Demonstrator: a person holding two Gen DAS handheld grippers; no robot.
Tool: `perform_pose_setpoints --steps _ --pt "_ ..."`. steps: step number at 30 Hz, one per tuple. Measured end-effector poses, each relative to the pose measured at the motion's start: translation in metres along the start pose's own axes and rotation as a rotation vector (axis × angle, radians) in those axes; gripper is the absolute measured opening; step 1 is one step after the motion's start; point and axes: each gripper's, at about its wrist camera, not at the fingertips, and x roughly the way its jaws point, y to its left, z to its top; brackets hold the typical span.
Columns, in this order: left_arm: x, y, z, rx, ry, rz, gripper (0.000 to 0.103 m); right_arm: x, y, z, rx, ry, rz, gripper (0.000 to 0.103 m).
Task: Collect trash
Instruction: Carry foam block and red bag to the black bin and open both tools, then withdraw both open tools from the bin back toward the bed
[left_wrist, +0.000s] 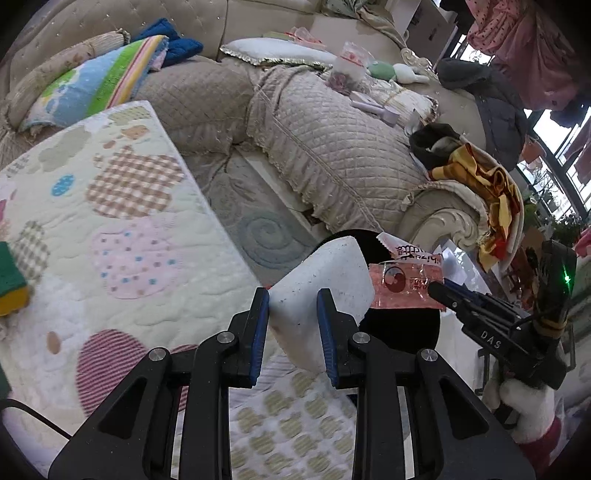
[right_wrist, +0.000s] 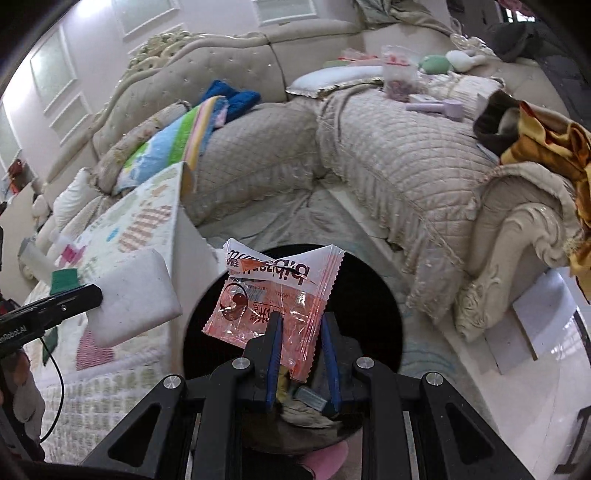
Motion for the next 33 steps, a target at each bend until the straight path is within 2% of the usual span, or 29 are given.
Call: perform_pose_setpoints --steps 9,13,15,18,25,33 --pt "0.029 -0.019 0.001 -0.006 0.047 -0.021 0.025 0.012 -0.013 -0.006 0.007 0.033 -0.068 0.020" --pt "0.035 -0.022 0.004 -0.023 0.051 -0.051 0.029 0.017 -0.017 -0.007 0.021 0.042 -0.076 0.022" --pt "0.037 -0.024 0.004 -0.023 0.063 -0.066 0.030 0.018 -0.018 -0.007 0.031 0.044 -0.071 0.043" --pt "0.037 -0.024 0.003 -0.014 0.071 -0.065 0.038 0.020 -0.015 -0.008 0.031 0.055 -0.057 0.044" --pt "0.026 -0.012 -0.003 -0.027 0.050 -0.022 0.038 0.027 -0.004 -0.013 0.026 0.081 -0.029 0.044" --pt "0.007 0.017 -0.016 -0.041 0.022 0.060 0.038 0.028 0.029 -0.013 -0.024 0.091 0.011 0.044"
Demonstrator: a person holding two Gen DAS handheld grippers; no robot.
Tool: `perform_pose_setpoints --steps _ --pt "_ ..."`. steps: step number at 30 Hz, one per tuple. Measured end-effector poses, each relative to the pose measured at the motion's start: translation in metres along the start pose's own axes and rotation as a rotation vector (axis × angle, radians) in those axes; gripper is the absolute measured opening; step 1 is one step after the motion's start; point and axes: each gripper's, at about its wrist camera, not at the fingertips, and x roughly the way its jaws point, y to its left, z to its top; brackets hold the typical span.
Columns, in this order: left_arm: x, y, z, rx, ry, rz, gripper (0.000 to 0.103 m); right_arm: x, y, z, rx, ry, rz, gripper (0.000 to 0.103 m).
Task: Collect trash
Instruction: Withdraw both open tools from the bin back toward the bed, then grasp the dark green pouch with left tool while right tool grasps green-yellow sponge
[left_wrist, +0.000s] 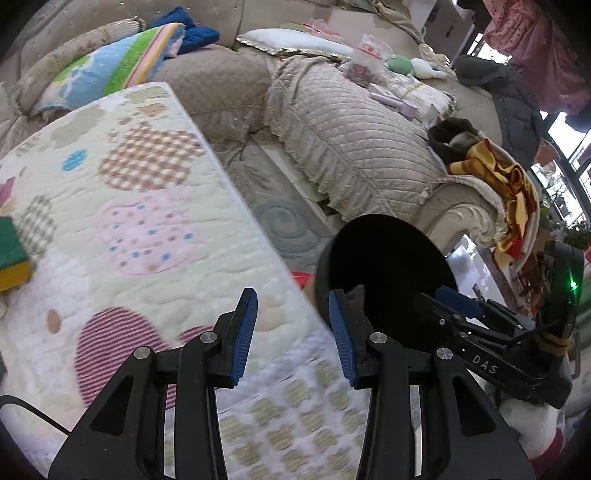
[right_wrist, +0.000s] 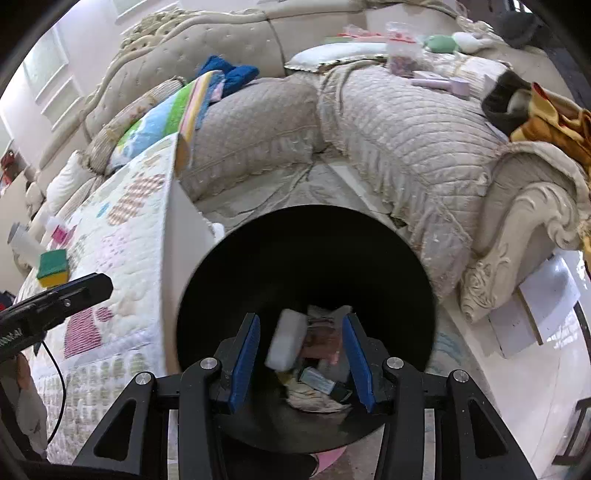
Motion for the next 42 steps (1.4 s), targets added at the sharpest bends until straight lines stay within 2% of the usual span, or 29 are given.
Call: perform_pose_setpoints --steps 13,19,26,31,36,40,42 --pt "-0.055 0.094 -0.034 -0.100 -0.050 0.140 0.038 0.015 0.100 -0.004 -0.137 0.044 0.118 0.044" --pt "-0.087 0.155 -0.058 -0.169 -0.069 0.217 0.038 0.029 0.155 -0.010 -0.219 0.083 0.184 0.045" --pt "-0.128 0.247 -0.091 -0.284 -0.085 0.350 0.038 0.041 0.223 -0.020 -0.332 0.122 0.250 0.046" --pt "-0.138 0.305 -0.106 -0.368 -0.068 0.424 0.038 0.046 0.256 -0.027 -0.387 0.143 0.284 0.046" --pt "-0.129 0.336 -0.109 -0.396 -0.065 0.386 0.038 0.050 0.283 -0.031 -0.433 0.156 0.301 0.047" --pt "-0.122 0.335 -0.108 -0.380 -0.068 0.354 0.038 0.050 0.296 -0.030 -0.453 0.159 0.304 0.048" --pt "-0.120 0.328 -0.108 -0.358 -0.050 0.305 0.038 0.050 0.298 -0.029 -0.460 0.159 0.303 0.048"
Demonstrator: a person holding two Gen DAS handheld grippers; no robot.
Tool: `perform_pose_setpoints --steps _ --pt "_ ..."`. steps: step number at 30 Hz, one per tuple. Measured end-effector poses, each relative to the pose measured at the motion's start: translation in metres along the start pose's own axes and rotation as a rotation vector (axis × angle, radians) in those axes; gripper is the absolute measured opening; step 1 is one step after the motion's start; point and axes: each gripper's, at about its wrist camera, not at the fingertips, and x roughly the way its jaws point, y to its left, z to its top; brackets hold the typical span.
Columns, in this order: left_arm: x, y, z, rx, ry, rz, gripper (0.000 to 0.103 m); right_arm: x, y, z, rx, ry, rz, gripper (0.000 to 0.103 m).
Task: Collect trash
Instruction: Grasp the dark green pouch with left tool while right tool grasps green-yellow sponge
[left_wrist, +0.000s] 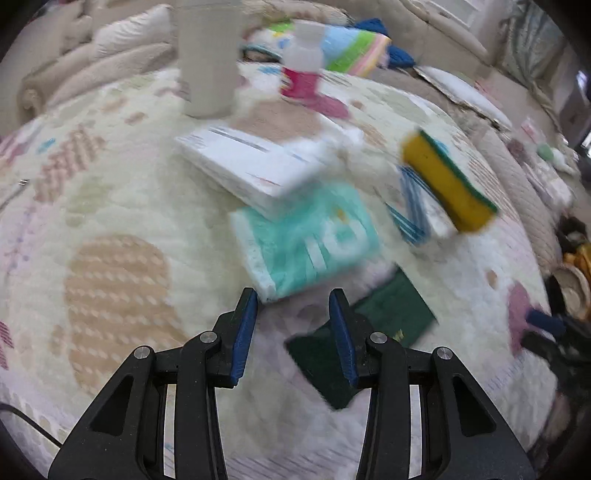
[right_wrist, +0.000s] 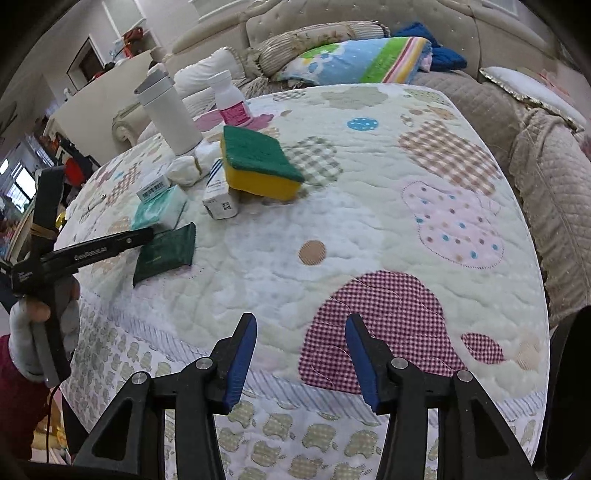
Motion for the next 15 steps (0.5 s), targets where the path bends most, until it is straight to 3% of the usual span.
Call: perform_pose_setpoints --steps 5,9,12,15 --pt "-0.013 -0.027 -0.024 0.072 0.047 -0.096 0.038 0.000 -0.005 0.007 0.007 -0.004 -0.001 0.050" --pt "-0.025 -0.033 -0.026 0.038 0.036 -0.137 0.039 0.001 -0.008 0.014 0.018 -0.005 0.004 0.051" --pt "-0.027 -0.040 -0.022 0.025 0.039 -0.169 0.049 0.001 -0.008 0.017 0.018 -0.012 0.009 0.052" --pt "-0.021 -0.050 -0.018 0.040 0.047 -0.163 0.050 0.001 -0.007 0.019 0.018 -0.014 0.014 0.053"
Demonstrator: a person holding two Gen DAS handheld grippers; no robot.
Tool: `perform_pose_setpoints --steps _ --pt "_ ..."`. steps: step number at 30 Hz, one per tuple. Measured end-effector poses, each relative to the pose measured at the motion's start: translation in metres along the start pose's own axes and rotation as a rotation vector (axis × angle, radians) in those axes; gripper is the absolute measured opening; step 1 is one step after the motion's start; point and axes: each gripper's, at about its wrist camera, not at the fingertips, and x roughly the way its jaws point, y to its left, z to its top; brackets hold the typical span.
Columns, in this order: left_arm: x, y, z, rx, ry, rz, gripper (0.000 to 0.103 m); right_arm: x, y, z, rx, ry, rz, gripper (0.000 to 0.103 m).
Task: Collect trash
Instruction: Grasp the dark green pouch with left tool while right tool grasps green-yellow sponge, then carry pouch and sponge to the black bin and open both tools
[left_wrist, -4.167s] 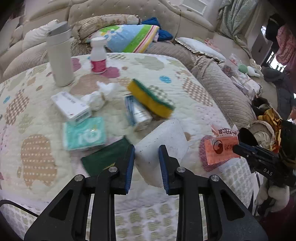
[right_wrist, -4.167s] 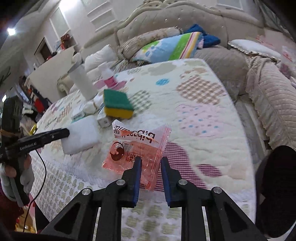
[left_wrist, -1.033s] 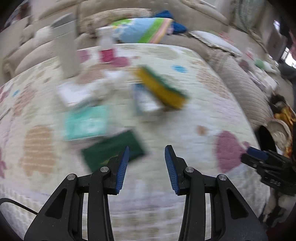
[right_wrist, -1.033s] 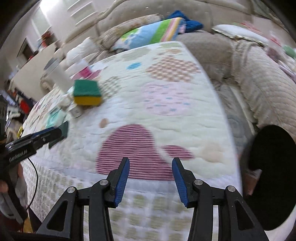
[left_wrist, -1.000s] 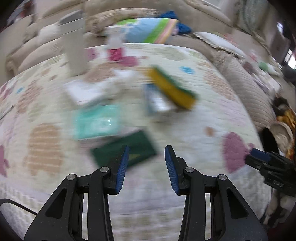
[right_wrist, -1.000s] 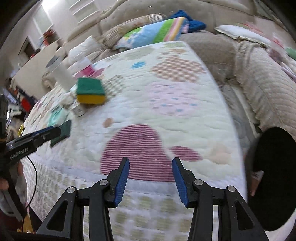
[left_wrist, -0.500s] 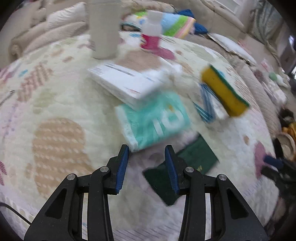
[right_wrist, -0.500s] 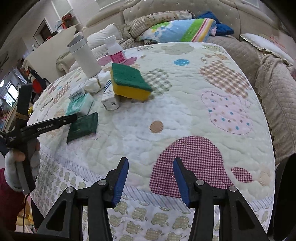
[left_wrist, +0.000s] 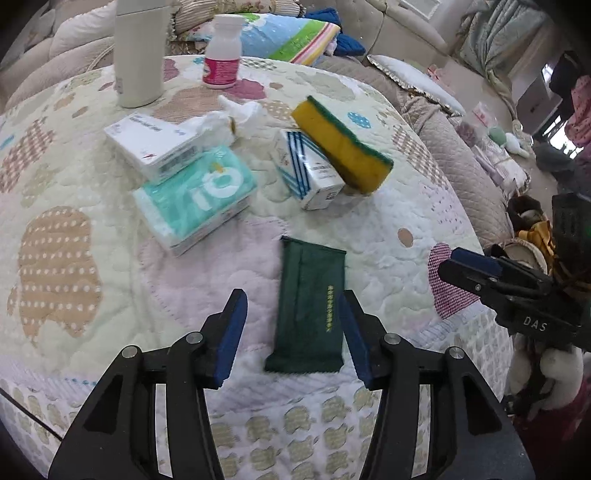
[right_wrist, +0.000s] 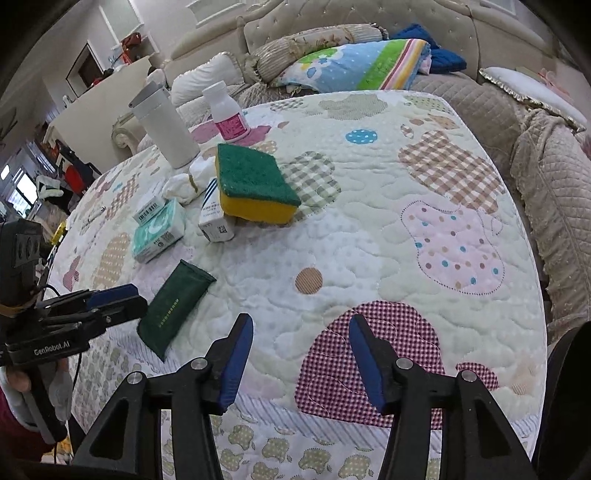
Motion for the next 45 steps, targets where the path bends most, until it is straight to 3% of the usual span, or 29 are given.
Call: perform_pose_setpoints --steps 4,8,10,15,21,23,24,27,35,45 --pt "0.019 -0.016 0.000 0.040 0.050 0.045 0.051 0.001 0.000 0.006 0.000 -0.007 0.019 0.055" --pt "0.025 -0.028 0.001 0.090 0.021 0.115 0.050 0.005 0.003 0.030 -0.009 -0.027 0.057 0.063" --pt "0.026 -0.027 0.003 0.090 0.019 0.125 0.037 0.008 0.006 0.046 -0.010 -0.037 0.092 0.067" --pt "0.021 -0.010 0.008 0.045 0.019 0.127 0.037 0.028 0.016 0.088 -0.033 -0.043 0.177 0.075" --pt "0.019 -0.004 0.004 0.023 0.016 0.115 0.037 0.085 0.014 0.115 -0.017 0.056 0.229 0.077" --pt "0.019 -0.003 0.003 0.012 0.011 0.110 0.037 0.096 0.010 0.113 0.024 0.077 0.263 0.076" --pt "0.018 -0.003 0.002 0.008 0.009 0.108 0.037 0.098 0.009 0.110 0.044 0.076 0.273 0.066" --pt "0.017 -0.004 0.002 -0.004 0.011 0.104 0.037 0.089 0.012 0.101 0.025 0.043 0.256 0.060" --pt "0.007 -0.022 -0.002 -0.013 -0.015 0.071 0.037 0.021 0.013 0.070 -0.069 -0.065 0.140 0.059" --pt "0.005 -0.059 -0.004 0.034 -0.036 0.090 0.037 -0.023 -0.021 0.014 0.003 -0.097 0.052 0.059"
